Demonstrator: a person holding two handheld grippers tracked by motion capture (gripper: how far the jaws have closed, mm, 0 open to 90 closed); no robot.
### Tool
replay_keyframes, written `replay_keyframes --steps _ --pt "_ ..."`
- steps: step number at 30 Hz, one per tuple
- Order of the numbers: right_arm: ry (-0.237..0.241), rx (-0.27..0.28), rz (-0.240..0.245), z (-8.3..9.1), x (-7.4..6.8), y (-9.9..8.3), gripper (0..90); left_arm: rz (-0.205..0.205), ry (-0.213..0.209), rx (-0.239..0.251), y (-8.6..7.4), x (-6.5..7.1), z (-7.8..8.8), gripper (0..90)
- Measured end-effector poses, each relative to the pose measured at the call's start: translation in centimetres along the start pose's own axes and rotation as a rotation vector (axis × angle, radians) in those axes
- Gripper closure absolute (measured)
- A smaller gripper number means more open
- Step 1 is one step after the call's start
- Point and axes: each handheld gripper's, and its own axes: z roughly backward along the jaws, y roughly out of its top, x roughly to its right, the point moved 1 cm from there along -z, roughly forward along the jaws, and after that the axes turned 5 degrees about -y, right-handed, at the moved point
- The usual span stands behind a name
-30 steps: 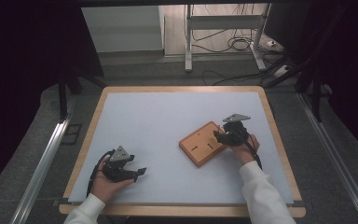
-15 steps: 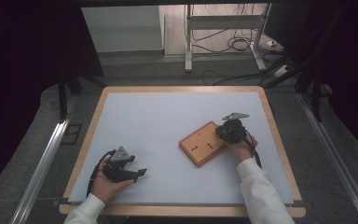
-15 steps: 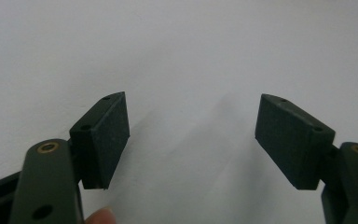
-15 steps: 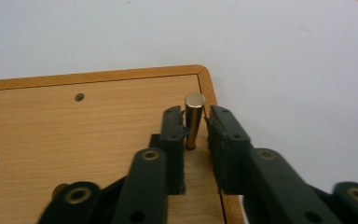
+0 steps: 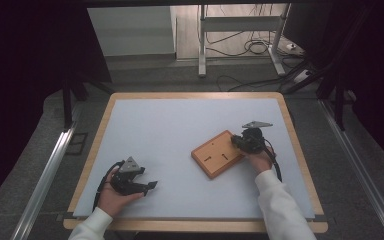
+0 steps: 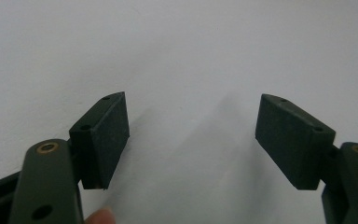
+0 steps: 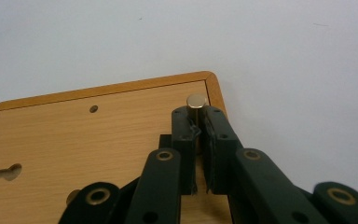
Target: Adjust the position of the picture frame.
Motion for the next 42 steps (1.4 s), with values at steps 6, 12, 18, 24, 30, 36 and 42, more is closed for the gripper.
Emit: replay_keyframes --steps 6,12,18,24,30,36,42 --pt "0.011 0.019 0.017 0.3 -0.6 0.3 84.0 0.001 -0.002 0.002 0.0 -0.1 0.0 25.3" --pt "0.041 0.044 0.025 0.5 -1.1 0.5 83.3 0.002 -0.002 0.001 0.0 -0.1 0.0 25.3" --pt "0.068 0.081 0.039 0.7 -1.7 0.8 83.3 0.002 0.000 0.002 -0.1 -0.2 0.1 25.3" --pt "0.091 0.090 0.050 0.8 -2.2 0.9 83.7 0.002 0.000 0.001 -0.1 -0.2 0.1 25.3" --pt "0.106 0.078 0.073 0.6 -2.7 0.7 84.1 0.002 -0.001 0.000 -0.1 -0.1 0.1 25.2" --pt "0.134 0.061 0.113 0.3 -4.1 0.5 84.5 0.002 -0.002 0.000 -0.1 -0.1 0.1 25.2" --pt "0.181 0.034 0.156 0.0 -6.4 0.1 84.8 0.002 -0.001 0.001 -0.1 -0.2 0.2 25.2"
